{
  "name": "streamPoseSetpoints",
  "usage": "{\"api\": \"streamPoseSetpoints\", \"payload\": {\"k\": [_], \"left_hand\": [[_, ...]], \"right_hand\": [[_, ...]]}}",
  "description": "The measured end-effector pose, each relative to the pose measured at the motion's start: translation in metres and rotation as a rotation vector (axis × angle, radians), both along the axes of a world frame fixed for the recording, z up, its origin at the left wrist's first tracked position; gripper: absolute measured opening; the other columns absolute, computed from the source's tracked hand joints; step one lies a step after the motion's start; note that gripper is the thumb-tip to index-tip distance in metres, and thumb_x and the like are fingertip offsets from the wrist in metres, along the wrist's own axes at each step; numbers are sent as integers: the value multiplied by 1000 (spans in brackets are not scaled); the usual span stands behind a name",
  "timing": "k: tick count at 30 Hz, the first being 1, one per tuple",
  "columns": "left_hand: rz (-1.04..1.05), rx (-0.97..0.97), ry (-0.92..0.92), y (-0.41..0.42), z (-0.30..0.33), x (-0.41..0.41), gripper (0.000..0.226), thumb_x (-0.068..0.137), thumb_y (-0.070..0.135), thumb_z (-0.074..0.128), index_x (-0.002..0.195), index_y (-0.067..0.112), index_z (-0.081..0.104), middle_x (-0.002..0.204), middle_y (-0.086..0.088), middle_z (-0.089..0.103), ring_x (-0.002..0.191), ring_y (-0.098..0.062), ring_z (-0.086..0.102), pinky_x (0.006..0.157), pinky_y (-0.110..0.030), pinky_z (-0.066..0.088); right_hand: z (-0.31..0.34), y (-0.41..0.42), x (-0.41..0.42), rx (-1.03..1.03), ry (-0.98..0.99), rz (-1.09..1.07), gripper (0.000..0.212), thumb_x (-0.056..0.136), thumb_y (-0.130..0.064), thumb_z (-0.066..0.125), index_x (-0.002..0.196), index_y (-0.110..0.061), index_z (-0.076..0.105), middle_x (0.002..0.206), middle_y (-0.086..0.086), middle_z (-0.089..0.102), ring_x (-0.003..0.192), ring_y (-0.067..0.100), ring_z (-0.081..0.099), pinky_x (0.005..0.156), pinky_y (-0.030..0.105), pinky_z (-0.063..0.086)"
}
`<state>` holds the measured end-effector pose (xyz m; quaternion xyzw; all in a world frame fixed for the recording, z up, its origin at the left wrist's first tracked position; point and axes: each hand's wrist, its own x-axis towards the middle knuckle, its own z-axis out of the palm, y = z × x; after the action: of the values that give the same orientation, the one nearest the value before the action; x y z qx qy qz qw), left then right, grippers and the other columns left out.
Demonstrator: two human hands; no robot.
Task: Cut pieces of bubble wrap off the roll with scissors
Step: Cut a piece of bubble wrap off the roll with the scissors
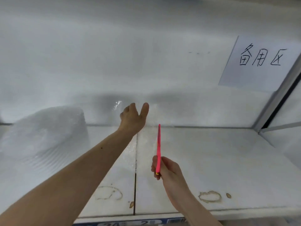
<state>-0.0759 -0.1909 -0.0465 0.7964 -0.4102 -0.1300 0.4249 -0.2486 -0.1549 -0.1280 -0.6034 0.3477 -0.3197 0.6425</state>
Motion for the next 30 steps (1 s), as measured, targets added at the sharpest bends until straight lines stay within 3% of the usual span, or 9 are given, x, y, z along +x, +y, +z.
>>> {"api": "streamPoseSetpoints", "payload": {"k": [6,9,11,14,18,21,23,27,30], "left_hand": [[235,38,357,21,-12,-39,95,84,71,43,154,17,7,159,-15,2,146,-35,6,117,-52,18],[216,79,628,34,-19,-47,108,76,81,42,154,20,-2,161,-14,5,146,-37,15,114,-54,24],[162,40,766,41,-22,-47,111,75,81,44,155,21,-3,162,-8,11,145,-33,23,111,-48,28],[102,-67,857,47,-28,-42,102,78,76,47,155,23,8,158,-3,25,130,-24,45,90,-34,44],[44,-185,931,55,-41,-25,95,75,75,48,151,22,26,151,-7,40,122,-25,55,92,-38,47],[-23,-273,1036,63,-47,-17,91,75,67,57,142,9,38,143,-20,47,102,-32,67,52,-30,46],[-21,-320,1067,68,-49,-12,87,71,58,67,134,3,45,126,-26,60,82,-33,72,40,-26,41],[98,-402,1089,72,-50,-4,51,80,27,77,119,2,57,97,-22,72,72,-30,69,40,-26,44],[159,-490,1124,75,-51,-3,38,80,9,77,112,1,58,94,-22,70,66,-32,66,45,-31,46]], "right_hand": [[2,-3,-1,-53,-7,55,27,99,-25,53,75,-16,62,71,-6,60,72,11,55,78,24,42],[2,-3,0,-75,29,79,27,98,-28,54,78,-14,65,79,-3,67,90,12,64,88,23,43],[4,-3,2,-68,32,90,29,98,-29,54,79,-14,68,80,-3,69,91,8,65,85,18,44],[8,-2,8,-59,-5,107,30,96,-32,58,72,-19,69,77,-2,70,88,8,67,80,19,41],[8,-1,21,-32,-76,144,35,94,-33,57,64,-17,65,86,1,74,112,11,66,95,29,36],[6,0,34,-19,-121,181,37,95,-31,55,60,-22,66,81,-7,73,114,18,65,104,35,34],[5,1,41,-14,-128,186,38,95,-35,56,62,-22,70,86,-5,74,114,20,65,105,37,35],[2,3,51,-39,-80,167,39,94,-41,57,70,-15,72,94,2,76,112,23,65,108,40,34],[3,9,51,-48,-40,113,38,91,-40,56,62,-19,67,89,5,76,104,14,68,97,29,38]]}}
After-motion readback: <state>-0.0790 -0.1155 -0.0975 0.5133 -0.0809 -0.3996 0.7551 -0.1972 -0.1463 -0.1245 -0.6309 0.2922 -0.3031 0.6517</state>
